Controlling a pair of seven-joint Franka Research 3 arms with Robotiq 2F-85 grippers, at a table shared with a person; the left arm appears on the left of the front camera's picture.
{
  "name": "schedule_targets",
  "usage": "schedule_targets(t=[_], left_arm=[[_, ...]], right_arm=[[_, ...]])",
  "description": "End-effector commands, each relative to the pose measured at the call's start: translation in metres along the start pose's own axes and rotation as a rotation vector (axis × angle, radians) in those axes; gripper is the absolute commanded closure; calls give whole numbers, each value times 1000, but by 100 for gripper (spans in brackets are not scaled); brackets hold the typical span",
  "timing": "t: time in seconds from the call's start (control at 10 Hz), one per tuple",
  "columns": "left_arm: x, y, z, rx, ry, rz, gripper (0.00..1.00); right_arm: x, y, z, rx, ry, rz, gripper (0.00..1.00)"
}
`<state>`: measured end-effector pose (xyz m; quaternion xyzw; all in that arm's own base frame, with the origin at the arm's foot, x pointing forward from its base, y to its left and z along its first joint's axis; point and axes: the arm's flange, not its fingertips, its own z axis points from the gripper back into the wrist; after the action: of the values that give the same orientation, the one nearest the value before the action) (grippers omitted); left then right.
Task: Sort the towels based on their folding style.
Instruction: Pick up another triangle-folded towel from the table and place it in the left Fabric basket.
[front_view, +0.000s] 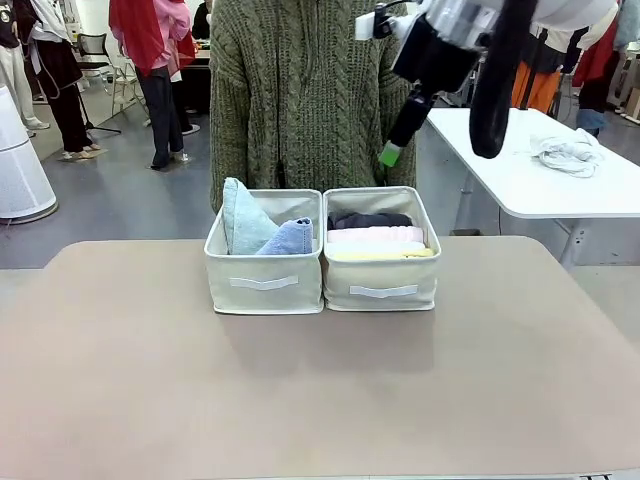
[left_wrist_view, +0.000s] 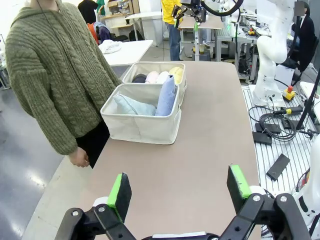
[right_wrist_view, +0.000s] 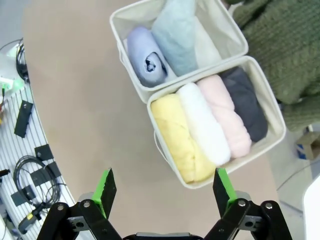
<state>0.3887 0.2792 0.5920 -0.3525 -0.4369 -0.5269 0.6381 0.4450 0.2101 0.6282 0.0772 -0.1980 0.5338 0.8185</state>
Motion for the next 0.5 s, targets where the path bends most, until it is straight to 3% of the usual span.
schedule_targets(t=[0.0,0.4], left_arm=[[2,-2,0,1,0,-2,0],[2,-2,0,1,0,-2,0]], right_arm=[[-7,6,-6,-3,-54,-29,0],[-5,-2,4,-8,-12,-12,0]])
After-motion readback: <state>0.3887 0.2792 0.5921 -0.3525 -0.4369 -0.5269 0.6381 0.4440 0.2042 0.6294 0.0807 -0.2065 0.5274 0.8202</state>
